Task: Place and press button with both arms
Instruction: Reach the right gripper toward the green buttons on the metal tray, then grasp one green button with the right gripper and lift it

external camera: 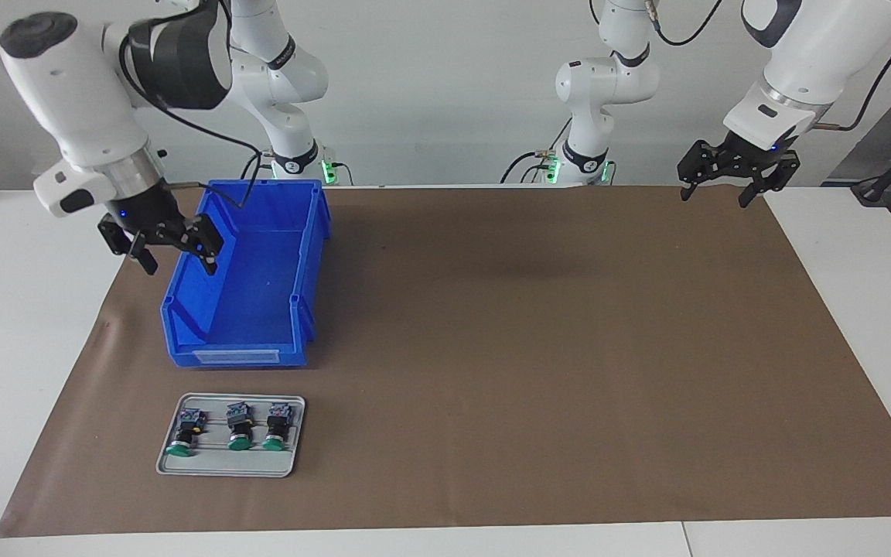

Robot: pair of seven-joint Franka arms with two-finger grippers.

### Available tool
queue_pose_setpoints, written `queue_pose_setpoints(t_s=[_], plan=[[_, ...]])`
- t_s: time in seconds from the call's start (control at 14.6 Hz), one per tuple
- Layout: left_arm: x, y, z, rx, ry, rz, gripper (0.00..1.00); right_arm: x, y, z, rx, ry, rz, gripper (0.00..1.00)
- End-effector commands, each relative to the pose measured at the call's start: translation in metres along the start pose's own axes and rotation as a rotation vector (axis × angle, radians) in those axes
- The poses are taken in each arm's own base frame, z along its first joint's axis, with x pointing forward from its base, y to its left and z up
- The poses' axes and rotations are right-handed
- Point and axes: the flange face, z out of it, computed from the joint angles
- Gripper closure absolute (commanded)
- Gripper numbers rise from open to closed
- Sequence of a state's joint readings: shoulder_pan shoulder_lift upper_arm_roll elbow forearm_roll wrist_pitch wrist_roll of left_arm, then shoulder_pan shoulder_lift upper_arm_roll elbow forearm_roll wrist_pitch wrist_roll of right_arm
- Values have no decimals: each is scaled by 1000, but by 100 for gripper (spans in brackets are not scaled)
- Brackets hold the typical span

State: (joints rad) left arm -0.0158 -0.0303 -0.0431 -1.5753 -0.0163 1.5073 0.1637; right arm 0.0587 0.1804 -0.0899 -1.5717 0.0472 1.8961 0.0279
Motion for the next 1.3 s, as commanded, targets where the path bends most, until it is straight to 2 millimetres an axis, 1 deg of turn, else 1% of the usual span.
queue_pose_setpoints(t_s=[0.0,0.07,0.14,0.27,0.34,0.41,0.55,0.75,0.82,0.89,0.96,1.03,1.16,1.23], plan=[[-9,-2,0,20,4,-11,0,43,9,62,47,55,-43,3],[-9,-2,0,21,5,-11,0,51,11,85,51,69,-54,3],[-9,-2,0,20,4,-11,0,55,8,107,50,72,-61,3],[-9,-2,0,20,4,-11,0,64,1,141,44,99,-72,3],[-9,-2,0,20,4,-11,0,66,2,160,38,104,-83,3],[-9,-2,0,20,4,-11,0,68,6,177,34,107,-131,3],[-9,-2,0,20,4,-11,0,68,5,198,55,106,-171,4],[-9,-2,0,21,5,-11,0,68,0,218,57,116,-195,7],[-9,-2,0,20,4,-11,0,67,1,228,54,112,-208,7],[-9,-2,0,20,4,-11,0,66,3,232,51,121,-240,9],[-9,-2,0,20,4,-11,0,63,3,238,56,118,-257,12],[-9,-2,0,20,4,-11,0,58,2,245,67,105,-252,13],[-9,-2,0,20,4,-11,0,56,2,248,69,97,-275,14],[-9,-2,0,20,4,-11,0,54,2,252,70,91,-285,19]])
